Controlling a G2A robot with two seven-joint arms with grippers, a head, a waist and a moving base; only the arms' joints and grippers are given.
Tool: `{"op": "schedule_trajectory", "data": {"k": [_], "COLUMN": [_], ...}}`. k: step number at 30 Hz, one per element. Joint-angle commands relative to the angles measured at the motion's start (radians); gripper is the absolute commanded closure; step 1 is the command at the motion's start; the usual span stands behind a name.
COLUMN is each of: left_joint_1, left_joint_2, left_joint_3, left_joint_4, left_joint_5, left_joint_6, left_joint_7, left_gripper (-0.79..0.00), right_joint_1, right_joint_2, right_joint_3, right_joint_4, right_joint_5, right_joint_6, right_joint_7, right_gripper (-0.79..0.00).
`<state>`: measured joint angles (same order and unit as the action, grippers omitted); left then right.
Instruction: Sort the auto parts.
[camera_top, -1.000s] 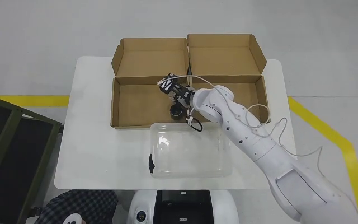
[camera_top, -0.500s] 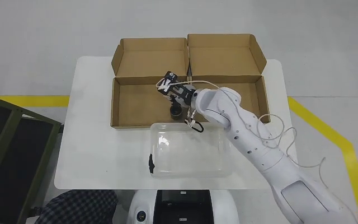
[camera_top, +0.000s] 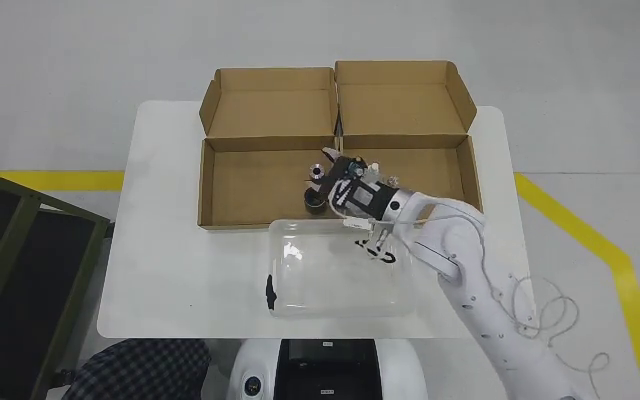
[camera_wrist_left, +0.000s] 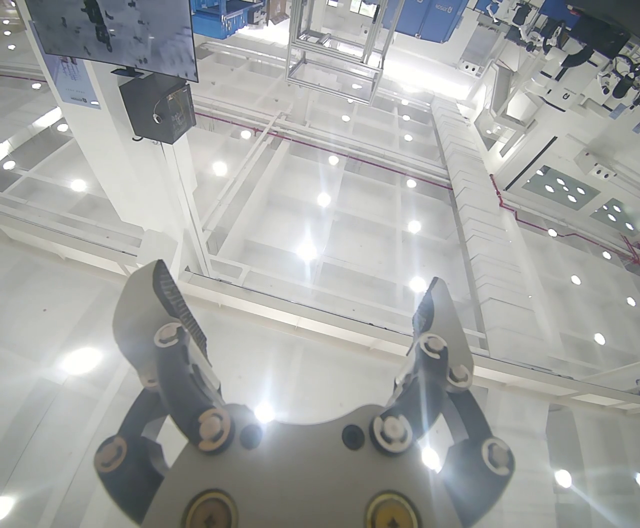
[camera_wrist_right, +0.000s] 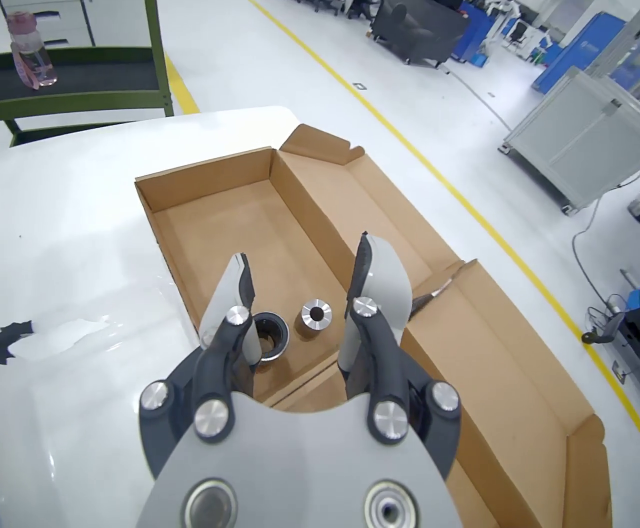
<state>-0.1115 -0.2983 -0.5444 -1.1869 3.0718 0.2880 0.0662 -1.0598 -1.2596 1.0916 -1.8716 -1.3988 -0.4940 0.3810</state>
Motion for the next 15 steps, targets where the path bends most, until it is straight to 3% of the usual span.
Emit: {"op": "schedule_trajectory", "data": {"k": [1, 8, 15], "left_joint_1": [0.0, 0.0, 0.0], "left_joint_2": [0.0, 0.0, 0.0], "left_joint_3": [0.0, 0.0, 0.0], "left_joint_4": [0.0, 0.0, 0.0], "left_joint_5": [0.0, 0.0, 0.0], "left_joint_6": [0.0, 0.0, 0.0], "left_joint_7": [0.0, 0.0, 0.0], "left_gripper": [-0.785, -0.785, -0.785], "right_joint_1": [-0.07, -0.286, -0.413], "right_joint_2": [0.012, 0.042, 0.056], "right_joint_3": [0.056, 0.224, 0.36], "right_joint_4": [-0.04, -0.12, -0.126], "right_joint_5": [-0.052, -0.141, -0.107], "right_joint_6": [0.014, 0.081, 0.113], "right_joint_7": [-0.054, -0.253, -0.388], "right_gripper": [-0.369, -0.376, -0.4]}}
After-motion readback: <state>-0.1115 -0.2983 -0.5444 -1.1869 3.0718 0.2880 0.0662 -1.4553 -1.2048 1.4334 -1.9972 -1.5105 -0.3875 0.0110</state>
